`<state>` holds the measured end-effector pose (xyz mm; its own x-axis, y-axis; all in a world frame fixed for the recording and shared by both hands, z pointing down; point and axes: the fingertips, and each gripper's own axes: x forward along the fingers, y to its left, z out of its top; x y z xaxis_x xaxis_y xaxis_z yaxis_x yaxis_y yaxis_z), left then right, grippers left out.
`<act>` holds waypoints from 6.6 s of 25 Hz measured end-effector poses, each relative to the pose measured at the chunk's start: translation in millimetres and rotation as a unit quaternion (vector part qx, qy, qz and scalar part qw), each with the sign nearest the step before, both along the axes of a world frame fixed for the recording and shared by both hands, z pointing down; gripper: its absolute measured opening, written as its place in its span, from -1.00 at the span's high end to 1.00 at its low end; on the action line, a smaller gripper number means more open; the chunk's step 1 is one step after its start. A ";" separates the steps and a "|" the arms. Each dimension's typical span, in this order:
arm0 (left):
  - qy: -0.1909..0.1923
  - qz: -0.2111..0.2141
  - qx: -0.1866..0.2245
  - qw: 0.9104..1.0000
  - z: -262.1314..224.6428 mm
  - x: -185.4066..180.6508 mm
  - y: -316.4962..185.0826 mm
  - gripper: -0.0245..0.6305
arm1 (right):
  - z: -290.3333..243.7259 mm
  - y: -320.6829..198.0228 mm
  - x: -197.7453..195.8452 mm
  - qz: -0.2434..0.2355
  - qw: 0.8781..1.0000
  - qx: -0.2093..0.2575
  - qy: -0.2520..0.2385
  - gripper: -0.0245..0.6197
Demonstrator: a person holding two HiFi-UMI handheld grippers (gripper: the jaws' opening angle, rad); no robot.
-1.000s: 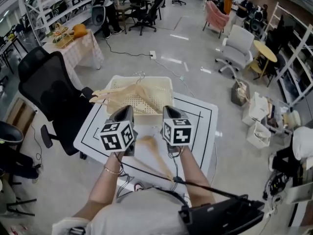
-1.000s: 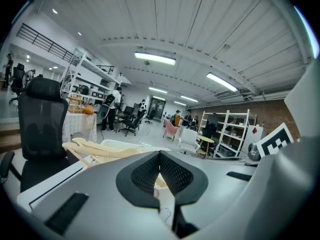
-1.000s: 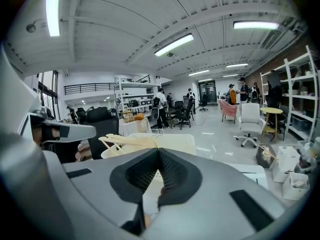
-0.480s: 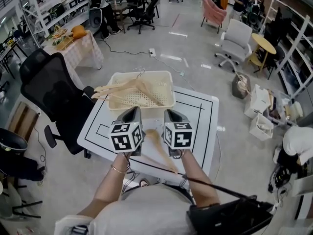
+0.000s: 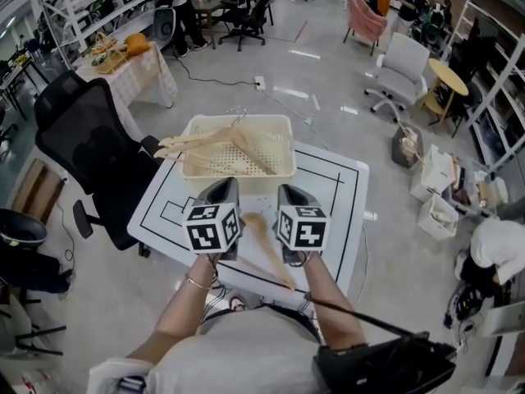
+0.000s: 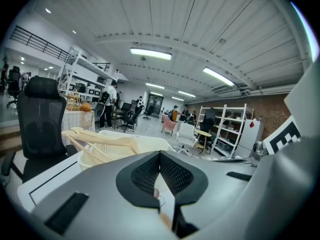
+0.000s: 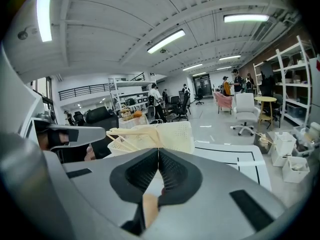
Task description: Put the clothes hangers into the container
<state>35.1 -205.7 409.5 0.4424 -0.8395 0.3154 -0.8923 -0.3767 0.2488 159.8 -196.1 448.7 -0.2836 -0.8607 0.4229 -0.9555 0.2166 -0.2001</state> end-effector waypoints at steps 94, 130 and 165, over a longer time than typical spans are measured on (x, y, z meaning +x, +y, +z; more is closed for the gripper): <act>0.026 -0.028 0.014 0.999 -28.0 -75.1 -32.7 0.90 | -20.0 -45.1 -54.9 -0.050 0.987 0.047 0.145 0.33; 0.014 -0.027 0.006 1.000 -28.3 -48.4 -170.6 0.89 | -52.7 -248.0 -99.7 -0.193 0.968 0.087 0.134 0.33; 0.012 -0.046 -0.078 0.996 61.2 -42.6 -193.0 0.90 | 65.0 -268.5 -120.9 -0.256 0.958 0.000 0.128 0.33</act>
<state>-7.5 -398.7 470.6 0.3751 -0.8188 0.4346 -0.9141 -0.2489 0.3200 38.9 -464.6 513.7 -0.5552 -0.6363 0.5357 -0.7421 0.6697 0.0264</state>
